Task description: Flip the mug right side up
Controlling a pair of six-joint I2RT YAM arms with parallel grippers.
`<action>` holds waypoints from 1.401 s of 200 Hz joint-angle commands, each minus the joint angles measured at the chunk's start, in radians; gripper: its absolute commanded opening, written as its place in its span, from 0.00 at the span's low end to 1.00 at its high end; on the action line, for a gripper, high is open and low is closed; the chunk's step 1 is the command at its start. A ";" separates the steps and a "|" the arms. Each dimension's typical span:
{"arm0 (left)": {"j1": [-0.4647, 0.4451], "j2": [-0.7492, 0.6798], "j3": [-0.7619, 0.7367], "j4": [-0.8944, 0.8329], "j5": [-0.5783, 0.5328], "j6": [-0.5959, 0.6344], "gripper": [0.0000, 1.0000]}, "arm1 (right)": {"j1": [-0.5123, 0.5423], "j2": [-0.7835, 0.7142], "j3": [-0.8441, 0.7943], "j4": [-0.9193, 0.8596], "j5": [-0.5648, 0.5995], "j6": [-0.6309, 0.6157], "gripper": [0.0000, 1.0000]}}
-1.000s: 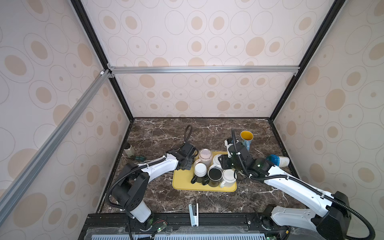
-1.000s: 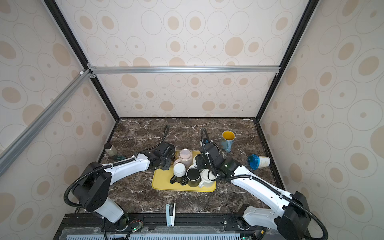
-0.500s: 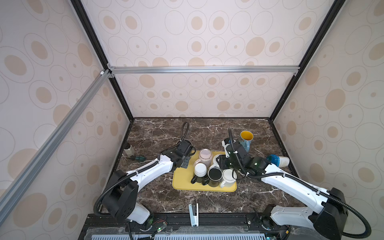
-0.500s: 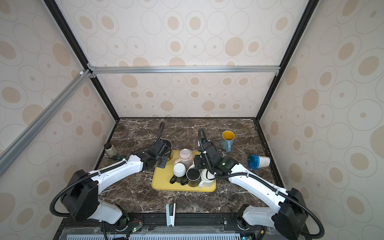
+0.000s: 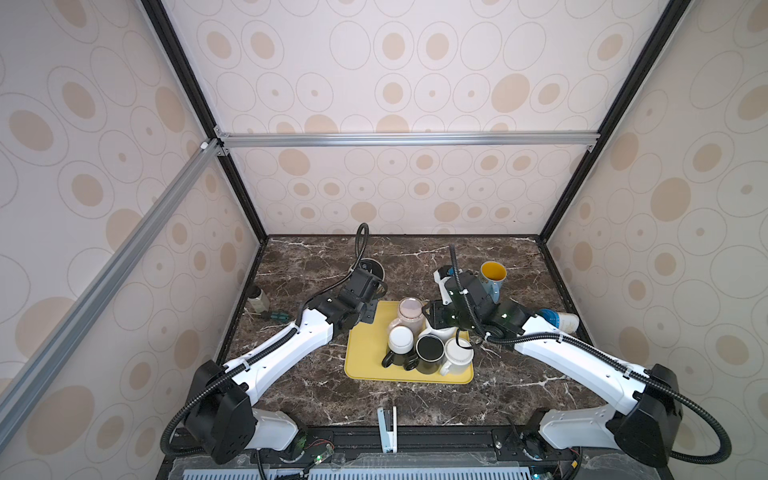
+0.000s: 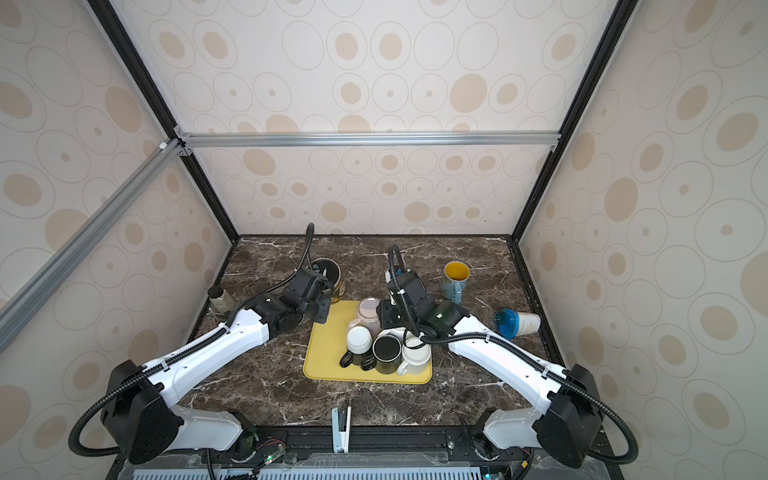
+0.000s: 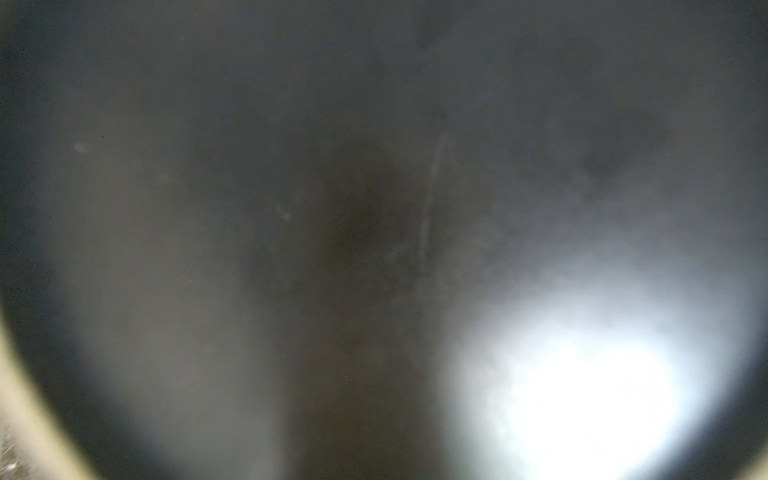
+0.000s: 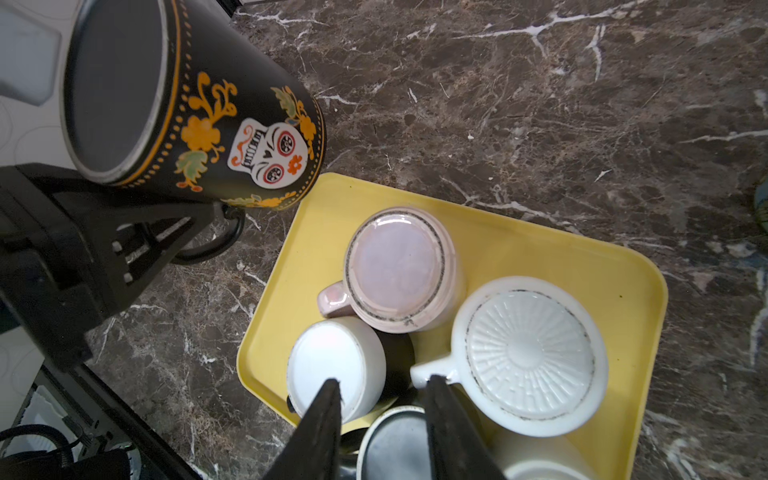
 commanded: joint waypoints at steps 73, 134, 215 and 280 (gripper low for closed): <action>0.071 -0.209 0.112 0.316 0.359 -0.054 0.00 | 0.004 -0.226 -0.119 0.256 -0.082 0.019 0.38; 0.222 -0.331 -0.059 0.802 0.861 -0.390 0.00 | -0.045 -0.299 -0.268 0.640 -0.315 0.162 0.42; 0.244 -0.321 -0.192 1.234 1.002 -0.703 0.00 | -0.053 -0.153 -0.220 0.940 -0.466 0.282 0.49; 0.244 -0.290 -0.223 1.345 1.026 -0.775 0.00 | -0.068 -0.096 -0.186 1.027 -0.494 0.303 0.48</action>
